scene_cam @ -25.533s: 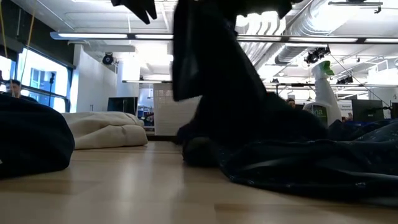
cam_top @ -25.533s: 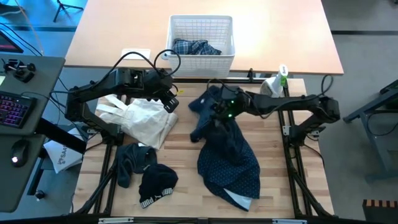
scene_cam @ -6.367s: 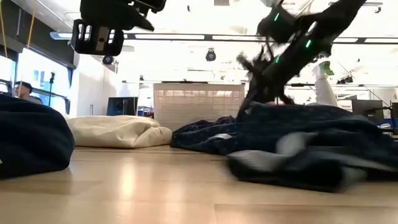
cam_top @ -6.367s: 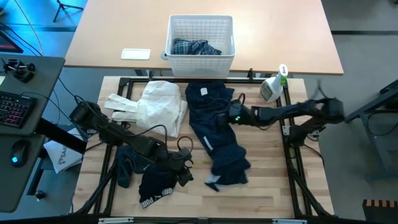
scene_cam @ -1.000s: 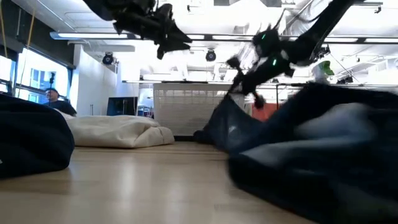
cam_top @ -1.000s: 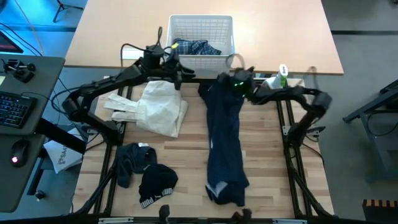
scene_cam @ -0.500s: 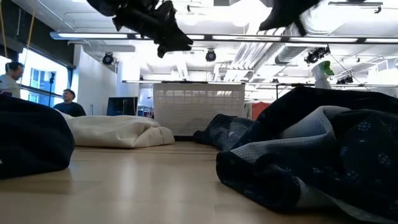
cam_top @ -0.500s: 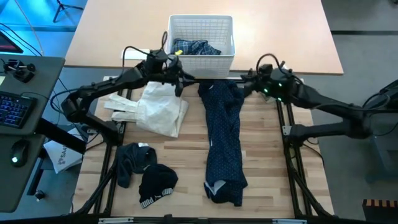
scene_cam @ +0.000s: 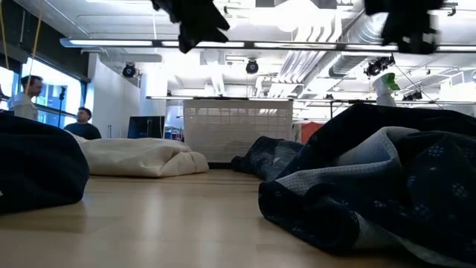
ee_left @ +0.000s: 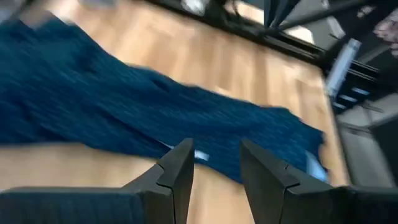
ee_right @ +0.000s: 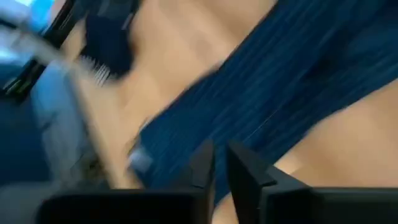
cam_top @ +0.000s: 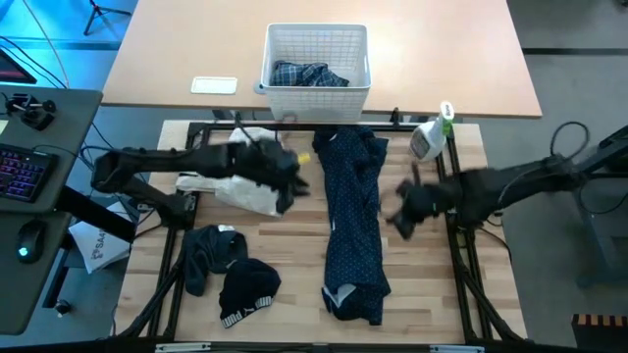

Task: Fold laundry
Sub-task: Fold the navy blue polo shirt

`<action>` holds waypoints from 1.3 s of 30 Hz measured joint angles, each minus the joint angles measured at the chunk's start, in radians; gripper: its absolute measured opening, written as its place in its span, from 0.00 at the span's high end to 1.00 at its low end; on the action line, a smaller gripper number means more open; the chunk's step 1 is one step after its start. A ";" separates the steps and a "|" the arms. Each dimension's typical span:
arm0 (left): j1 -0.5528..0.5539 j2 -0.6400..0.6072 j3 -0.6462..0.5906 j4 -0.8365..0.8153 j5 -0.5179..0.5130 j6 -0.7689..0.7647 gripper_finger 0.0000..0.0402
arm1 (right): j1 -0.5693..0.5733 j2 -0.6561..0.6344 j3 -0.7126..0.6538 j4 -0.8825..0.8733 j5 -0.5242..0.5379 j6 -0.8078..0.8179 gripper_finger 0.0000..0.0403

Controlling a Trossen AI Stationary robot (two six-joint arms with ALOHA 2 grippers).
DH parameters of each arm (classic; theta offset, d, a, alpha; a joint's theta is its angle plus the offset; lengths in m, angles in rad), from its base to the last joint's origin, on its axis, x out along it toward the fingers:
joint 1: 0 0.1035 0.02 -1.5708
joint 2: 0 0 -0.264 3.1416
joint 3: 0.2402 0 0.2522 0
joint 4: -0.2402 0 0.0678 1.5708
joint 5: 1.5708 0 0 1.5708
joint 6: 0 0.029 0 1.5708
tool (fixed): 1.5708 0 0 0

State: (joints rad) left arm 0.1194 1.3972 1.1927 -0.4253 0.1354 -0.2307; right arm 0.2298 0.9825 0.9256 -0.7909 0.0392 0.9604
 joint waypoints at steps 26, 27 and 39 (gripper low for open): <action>-0.479 0.555 0.010 0.653 -0.127 -0.428 0.72 | 0.597 0.614 -0.145 0.440 0.217 0.556 0.63; -0.473 0.567 0.016 0.647 -0.139 -0.400 0.72 | 0.584 0.632 -0.130 0.428 0.210 0.553 0.64; -0.432 0.520 0.028 0.427 -0.198 -0.388 0.80 | 0.522 0.571 -0.025 0.389 0.221 0.401 0.96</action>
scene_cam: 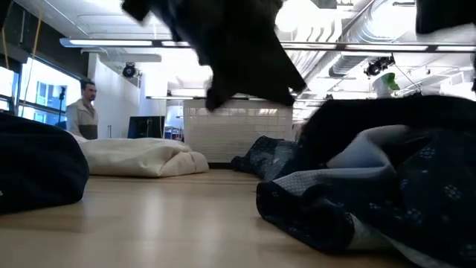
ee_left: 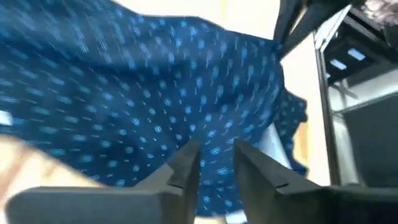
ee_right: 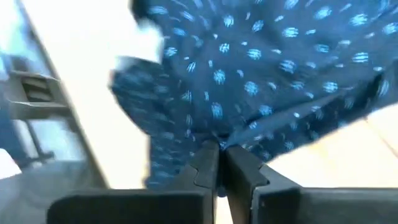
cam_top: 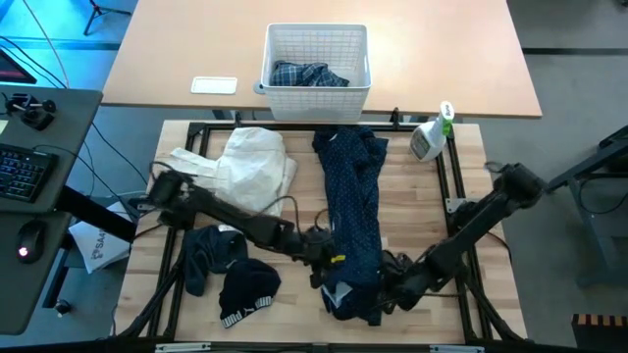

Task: Fold laundry
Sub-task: Fold the navy blue polo shirt

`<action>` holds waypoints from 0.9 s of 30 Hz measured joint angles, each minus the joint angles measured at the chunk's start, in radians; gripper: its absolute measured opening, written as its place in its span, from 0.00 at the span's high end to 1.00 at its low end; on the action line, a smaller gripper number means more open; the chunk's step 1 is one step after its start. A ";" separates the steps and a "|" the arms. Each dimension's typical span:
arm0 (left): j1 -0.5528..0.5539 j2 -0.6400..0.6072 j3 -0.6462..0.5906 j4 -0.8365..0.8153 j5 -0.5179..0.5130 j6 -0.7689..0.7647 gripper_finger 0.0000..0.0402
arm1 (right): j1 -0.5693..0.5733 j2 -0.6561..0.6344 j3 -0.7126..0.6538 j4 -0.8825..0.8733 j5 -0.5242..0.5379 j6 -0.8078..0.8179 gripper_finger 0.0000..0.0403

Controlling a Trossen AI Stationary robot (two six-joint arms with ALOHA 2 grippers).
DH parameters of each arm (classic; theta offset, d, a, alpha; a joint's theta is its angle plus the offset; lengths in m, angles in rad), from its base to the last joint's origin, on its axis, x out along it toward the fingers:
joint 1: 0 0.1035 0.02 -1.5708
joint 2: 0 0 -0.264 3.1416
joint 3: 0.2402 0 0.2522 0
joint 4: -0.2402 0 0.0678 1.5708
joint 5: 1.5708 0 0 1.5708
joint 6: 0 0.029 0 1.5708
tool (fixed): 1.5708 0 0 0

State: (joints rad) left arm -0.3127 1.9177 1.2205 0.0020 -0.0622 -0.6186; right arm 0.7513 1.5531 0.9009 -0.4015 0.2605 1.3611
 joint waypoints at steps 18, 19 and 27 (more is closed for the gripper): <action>-0.128 -0.123 0.001 -0.092 -0.057 0.072 0.75 | 0.025 -0.301 0.222 -0.035 0.225 -0.247 0.99; -0.128 -0.111 0.001 -0.080 -0.057 0.052 0.73 | 0.028 -0.302 0.227 -0.032 0.211 -0.256 1.00; -0.126 -0.030 0.000 -0.042 -0.050 -0.060 0.66 | 0.028 -0.196 0.184 -0.040 0.161 -0.248 0.99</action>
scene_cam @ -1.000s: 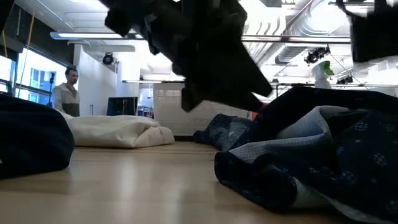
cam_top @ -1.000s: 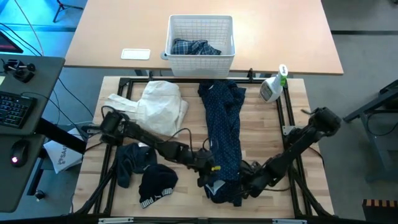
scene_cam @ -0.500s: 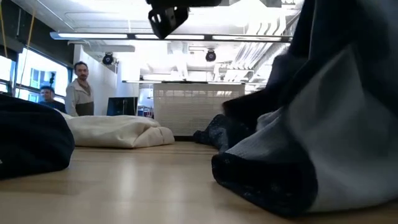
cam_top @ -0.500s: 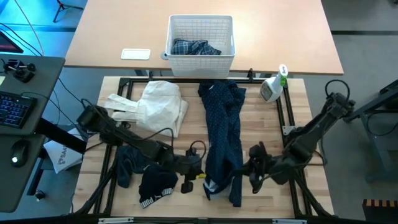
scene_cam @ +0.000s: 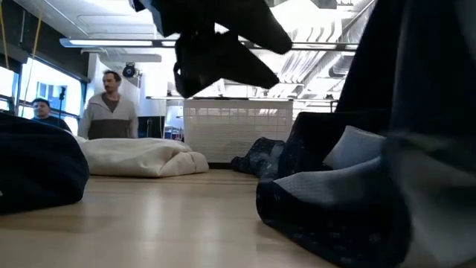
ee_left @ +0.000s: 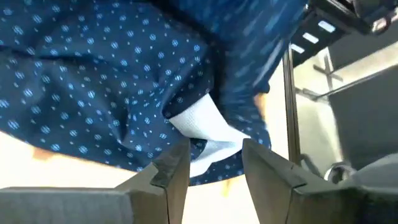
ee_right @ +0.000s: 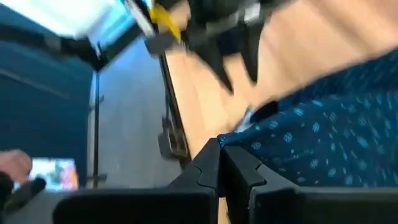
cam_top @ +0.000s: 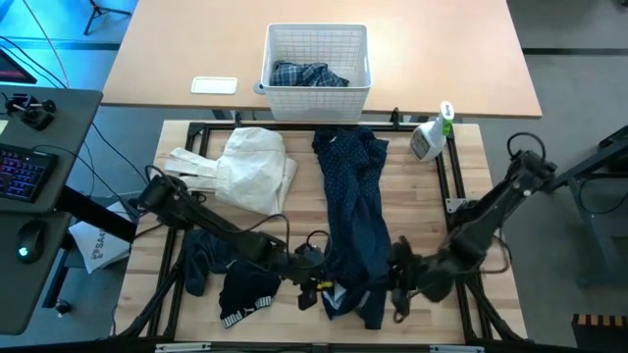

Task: Fold laundry
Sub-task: Fold the navy blue polo shirt

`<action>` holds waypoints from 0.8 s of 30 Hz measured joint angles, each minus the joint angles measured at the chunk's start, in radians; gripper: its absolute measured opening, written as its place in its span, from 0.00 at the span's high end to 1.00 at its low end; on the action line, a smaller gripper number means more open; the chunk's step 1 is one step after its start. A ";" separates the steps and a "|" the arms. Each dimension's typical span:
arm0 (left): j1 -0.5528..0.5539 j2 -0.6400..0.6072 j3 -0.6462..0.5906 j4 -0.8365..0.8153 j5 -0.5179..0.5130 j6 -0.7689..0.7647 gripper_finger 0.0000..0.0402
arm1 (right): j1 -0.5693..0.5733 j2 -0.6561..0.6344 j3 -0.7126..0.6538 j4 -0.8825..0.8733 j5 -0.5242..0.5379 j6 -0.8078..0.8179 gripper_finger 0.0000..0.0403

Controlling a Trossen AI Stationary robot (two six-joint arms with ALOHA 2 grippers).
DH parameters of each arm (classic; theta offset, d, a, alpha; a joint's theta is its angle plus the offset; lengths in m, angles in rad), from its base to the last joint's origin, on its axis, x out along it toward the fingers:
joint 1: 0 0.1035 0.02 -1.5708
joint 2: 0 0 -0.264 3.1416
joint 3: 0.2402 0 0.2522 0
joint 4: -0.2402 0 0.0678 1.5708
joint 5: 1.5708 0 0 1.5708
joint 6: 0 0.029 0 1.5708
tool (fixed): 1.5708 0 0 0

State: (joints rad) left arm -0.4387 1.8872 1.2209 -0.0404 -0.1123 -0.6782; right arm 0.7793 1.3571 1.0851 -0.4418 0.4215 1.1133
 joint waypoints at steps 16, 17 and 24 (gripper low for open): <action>0.021 -0.002 0.015 0.056 -0.002 -0.122 0.68 | 0.008 0.125 -0.047 0.007 -0.352 -0.064 0.67; 0.030 -0.003 0.015 0.046 -0.002 -0.129 0.68 | 0.017 0.099 -0.047 -0.014 -0.291 -0.058 0.67; 0.073 0.058 0.015 0.094 0.010 0.044 0.70 | 0.059 0.008 -0.047 -0.089 0.140 0.013 0.68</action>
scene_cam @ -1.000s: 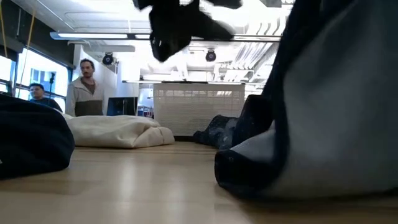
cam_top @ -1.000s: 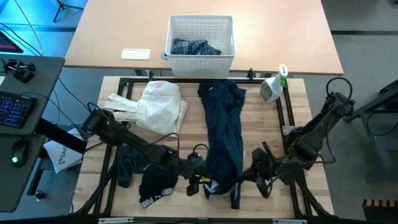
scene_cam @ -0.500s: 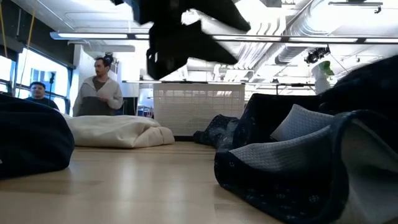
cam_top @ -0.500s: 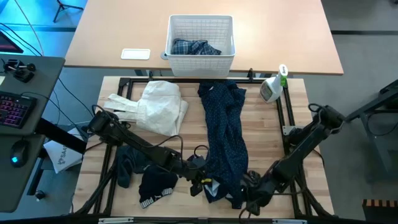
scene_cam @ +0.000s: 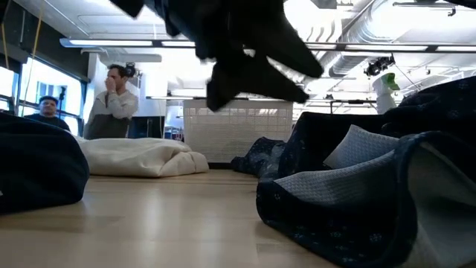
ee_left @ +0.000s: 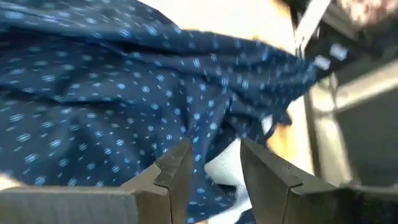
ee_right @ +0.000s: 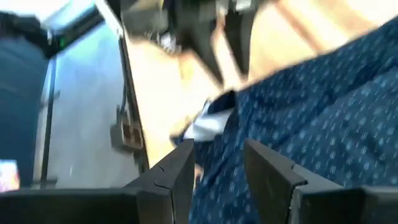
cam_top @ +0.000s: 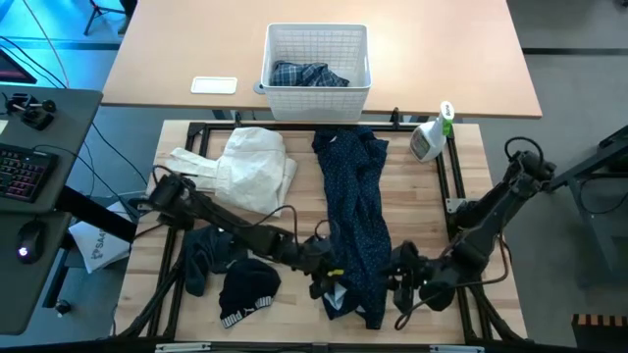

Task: Fold laundry
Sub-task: Fold the navy blue polo shirt

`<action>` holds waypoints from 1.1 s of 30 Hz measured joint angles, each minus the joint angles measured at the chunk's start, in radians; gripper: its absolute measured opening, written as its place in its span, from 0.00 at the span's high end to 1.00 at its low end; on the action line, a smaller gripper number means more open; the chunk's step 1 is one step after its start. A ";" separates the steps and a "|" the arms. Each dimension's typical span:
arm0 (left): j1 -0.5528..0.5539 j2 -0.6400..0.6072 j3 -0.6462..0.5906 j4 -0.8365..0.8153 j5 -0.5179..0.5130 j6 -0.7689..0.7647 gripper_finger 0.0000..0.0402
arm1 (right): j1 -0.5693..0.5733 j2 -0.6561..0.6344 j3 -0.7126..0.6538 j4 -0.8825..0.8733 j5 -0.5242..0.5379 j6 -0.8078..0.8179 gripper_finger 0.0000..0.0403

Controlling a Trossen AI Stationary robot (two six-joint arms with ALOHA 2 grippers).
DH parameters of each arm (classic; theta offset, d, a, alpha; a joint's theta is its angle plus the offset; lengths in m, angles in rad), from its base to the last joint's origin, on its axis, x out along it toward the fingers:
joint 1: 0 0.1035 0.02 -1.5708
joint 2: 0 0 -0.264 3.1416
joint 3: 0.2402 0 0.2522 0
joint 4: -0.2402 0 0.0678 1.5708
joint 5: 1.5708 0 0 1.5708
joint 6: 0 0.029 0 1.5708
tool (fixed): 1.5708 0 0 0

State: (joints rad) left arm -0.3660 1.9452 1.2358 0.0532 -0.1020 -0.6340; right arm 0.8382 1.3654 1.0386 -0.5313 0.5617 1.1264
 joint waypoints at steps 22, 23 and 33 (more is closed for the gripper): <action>-0.011 0.181 0.582 -0.620 0.146 0.450 0.99 | 0.002 0.001 0.000 0.013 -0.016 0.037 0.68; -0.011 0.171 0.599 -0.620 0.181 0.453 1.00 | 0.002 0.001 0.000 0.011 -0.015 0.036 0.68; -0.007 0.217 0.582 -0.639 0.245 0.540 0.95 | 0.004 0.002 0.000 -0.038 -0.015 0.044 0.68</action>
State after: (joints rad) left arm -0.3725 2.1626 1.8178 -0.5854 0.1430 -0.0942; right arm 0.8417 1.3670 1.0386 -0.5695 0.5470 1.1703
